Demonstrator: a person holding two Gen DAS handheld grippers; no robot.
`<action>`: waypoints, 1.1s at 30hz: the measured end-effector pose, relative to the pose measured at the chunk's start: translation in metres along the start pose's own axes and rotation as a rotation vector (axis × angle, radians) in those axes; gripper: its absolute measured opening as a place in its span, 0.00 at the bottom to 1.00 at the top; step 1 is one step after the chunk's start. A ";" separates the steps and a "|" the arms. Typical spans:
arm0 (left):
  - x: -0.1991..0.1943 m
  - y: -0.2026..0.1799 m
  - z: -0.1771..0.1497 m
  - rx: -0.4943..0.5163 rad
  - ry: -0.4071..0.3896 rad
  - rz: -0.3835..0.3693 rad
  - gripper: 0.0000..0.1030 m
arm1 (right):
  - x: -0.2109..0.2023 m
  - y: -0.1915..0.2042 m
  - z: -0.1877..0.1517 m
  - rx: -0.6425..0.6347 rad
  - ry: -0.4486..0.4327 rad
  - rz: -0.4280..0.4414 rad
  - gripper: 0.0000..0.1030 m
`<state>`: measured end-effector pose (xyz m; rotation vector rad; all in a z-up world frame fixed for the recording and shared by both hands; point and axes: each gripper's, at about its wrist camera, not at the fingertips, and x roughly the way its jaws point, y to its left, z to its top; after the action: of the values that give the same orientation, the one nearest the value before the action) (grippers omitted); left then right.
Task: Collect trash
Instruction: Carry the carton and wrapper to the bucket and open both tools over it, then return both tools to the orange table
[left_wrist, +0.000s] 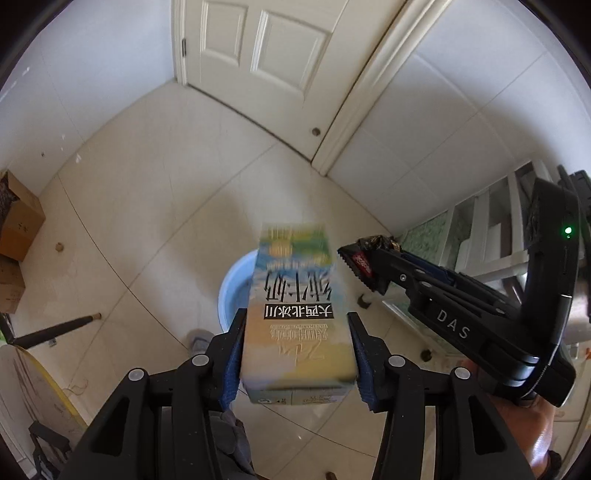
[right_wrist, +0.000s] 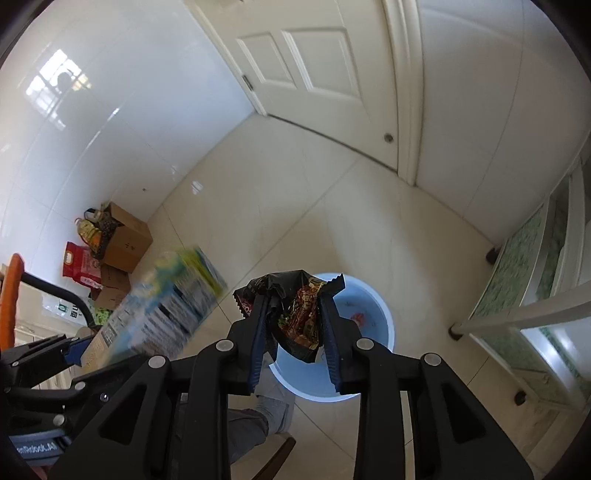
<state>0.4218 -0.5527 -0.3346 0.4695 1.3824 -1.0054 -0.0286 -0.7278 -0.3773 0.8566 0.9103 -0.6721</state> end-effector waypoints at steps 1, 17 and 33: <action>0.007 0.002 0.005 -0.008 0.021 0.000 0.64 | 0.006 -0.005 0.001 0.018 0.007 0.008 0.35; -0.028 -0.044 0.029 -0.017 -0.083 0.259 0.89 | -0.002 -0.016 -0.014 0.108 -0.027 -0.062 1.00; -0.226 -0.050 -0.115 -0.076 -0.406 0.234 0.94 | -0.147 0.080 -0.036 -0.039 -0.276 -0.017 1.00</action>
<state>0.3405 -0.4189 -0.1293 0.3386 0.9736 -0.8003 -0.0463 -0.6364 -0.2333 0.7016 0.6808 -0.7635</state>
